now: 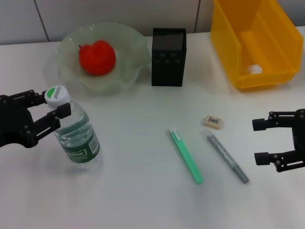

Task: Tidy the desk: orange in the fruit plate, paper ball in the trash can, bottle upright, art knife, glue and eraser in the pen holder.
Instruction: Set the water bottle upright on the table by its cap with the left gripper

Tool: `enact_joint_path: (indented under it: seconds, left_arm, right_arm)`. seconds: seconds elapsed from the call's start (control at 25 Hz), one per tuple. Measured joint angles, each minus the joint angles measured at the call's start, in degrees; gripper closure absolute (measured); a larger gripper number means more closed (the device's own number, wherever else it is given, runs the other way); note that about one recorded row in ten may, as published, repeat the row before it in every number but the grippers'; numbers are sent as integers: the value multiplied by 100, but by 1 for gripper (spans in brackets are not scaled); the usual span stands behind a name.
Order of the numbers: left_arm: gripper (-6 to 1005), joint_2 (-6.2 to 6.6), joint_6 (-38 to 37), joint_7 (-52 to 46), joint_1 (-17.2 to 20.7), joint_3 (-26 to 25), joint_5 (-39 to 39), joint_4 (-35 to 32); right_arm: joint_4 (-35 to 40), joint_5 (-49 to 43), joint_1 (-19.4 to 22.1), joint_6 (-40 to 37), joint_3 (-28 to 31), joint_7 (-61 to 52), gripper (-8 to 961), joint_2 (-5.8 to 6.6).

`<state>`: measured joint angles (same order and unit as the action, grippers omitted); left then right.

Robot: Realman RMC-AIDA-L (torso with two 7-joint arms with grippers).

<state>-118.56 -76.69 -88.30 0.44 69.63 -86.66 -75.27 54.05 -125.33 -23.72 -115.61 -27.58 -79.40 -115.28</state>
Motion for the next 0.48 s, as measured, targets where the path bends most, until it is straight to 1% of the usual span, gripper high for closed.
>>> enact_joint_path:
  seconds: [0.48]
  left_arm:
    - [540,0,-4,84,-14,25,-15,142]
  right_arm:
    - [-30,0,-1,-21,-2,26,149,-3]
